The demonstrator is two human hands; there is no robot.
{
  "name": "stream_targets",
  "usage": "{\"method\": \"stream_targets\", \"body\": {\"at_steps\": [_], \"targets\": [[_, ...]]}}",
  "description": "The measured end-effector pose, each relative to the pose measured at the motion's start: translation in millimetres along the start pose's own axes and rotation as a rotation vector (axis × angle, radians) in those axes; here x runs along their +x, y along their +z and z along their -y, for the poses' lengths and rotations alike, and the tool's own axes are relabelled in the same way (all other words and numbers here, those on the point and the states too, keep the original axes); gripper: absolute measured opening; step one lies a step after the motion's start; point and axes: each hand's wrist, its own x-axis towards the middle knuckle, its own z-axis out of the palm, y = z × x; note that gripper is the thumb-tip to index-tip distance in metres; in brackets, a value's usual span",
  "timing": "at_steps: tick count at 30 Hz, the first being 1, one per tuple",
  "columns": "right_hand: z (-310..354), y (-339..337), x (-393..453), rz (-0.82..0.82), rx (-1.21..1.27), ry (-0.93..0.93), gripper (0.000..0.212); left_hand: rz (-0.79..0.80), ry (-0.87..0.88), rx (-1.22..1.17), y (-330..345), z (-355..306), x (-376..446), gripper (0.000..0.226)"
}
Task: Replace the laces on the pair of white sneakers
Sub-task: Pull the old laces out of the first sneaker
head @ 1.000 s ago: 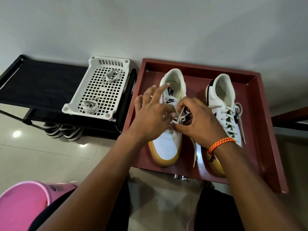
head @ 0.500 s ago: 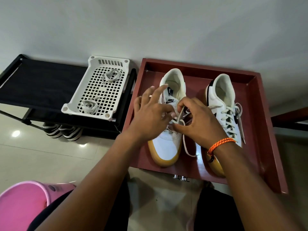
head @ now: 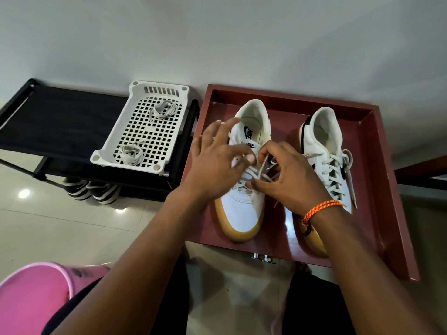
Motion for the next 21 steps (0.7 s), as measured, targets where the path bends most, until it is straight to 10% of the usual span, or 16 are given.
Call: {"method": "stream_targets", "body": {"at_steps": [8,14,21], "targets": [[-1.4,0.6,-0.2,0.003,0.021,0.0,0.049,-0.028,-0.046,-0.104,-6.5,2.5,4.1,0.013],[-3.3,1.0,-0.2,-0.001,0.04,0.003,0.048,-0.111,-0.264,-1.071,-32.9,2.1,6.6,0.03],[-2.6,1.3,-1.8,0.015,0.038,0.032,0.048,0.006,-0.324,-1.439,-27.6,-7.4,4.6,0.025]]}}
